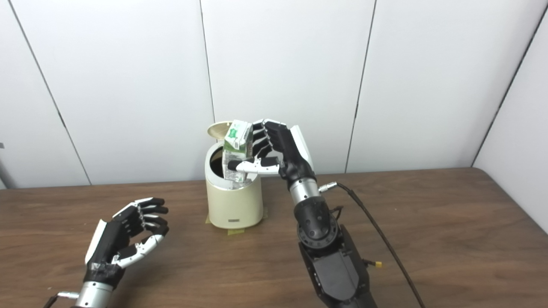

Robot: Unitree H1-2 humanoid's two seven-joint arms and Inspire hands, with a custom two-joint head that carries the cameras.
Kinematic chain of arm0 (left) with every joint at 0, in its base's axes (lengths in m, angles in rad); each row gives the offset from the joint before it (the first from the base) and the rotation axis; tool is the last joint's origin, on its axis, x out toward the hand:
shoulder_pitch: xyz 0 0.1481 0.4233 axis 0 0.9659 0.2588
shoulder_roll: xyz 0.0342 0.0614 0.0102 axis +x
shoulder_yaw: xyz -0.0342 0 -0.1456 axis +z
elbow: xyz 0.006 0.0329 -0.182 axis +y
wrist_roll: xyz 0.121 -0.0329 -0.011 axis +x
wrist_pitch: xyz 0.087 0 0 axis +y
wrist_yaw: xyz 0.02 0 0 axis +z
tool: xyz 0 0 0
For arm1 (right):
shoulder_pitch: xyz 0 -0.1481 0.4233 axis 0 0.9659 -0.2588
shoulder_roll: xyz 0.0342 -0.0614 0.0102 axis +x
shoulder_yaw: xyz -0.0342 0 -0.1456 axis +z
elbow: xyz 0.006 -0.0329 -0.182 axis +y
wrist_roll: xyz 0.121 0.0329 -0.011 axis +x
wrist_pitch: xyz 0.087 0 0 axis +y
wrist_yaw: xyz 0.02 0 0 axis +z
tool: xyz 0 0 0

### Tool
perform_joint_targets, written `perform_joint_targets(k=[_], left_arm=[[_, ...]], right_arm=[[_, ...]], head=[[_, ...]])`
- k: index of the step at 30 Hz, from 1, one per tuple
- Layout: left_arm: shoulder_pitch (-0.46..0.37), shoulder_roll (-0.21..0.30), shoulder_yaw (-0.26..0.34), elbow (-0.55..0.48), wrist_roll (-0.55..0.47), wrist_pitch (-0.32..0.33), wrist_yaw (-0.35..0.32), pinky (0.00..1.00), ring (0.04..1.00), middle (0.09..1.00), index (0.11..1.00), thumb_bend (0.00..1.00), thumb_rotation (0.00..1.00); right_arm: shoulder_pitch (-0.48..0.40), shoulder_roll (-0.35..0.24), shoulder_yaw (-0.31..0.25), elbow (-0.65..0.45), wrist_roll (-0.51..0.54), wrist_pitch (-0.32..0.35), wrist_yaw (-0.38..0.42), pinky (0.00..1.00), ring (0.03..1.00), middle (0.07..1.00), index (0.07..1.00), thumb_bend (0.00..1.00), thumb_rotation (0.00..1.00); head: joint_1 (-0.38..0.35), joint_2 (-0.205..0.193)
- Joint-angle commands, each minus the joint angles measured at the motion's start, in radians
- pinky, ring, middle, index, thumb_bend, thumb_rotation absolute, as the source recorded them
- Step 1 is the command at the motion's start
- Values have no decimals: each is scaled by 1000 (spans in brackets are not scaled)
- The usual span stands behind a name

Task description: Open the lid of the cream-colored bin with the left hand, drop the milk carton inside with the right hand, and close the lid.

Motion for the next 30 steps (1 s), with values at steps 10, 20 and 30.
perform_joint_targets(k=[10,20,30], left_arm=[[27,-37,-22,-13,4,12,22,499,575,657,690,504,0],[25,-36,-40,12,-10,-4,1,524,581,654,689,496,0],[35,-27,-37,3,-8,-1,1,528,587,659,688,517,0]], right_arm=[[-180,7,17,166,-28,-157,-59,344,409,499,520,516,0],[-211,5,22,250,-39,-222,-83,345,414,498,517,517,0],[-215,-18,52,283,-91,-303,-116,355,418,492,517,517,0]], head=[[14,7],[15,8],[6,12]])
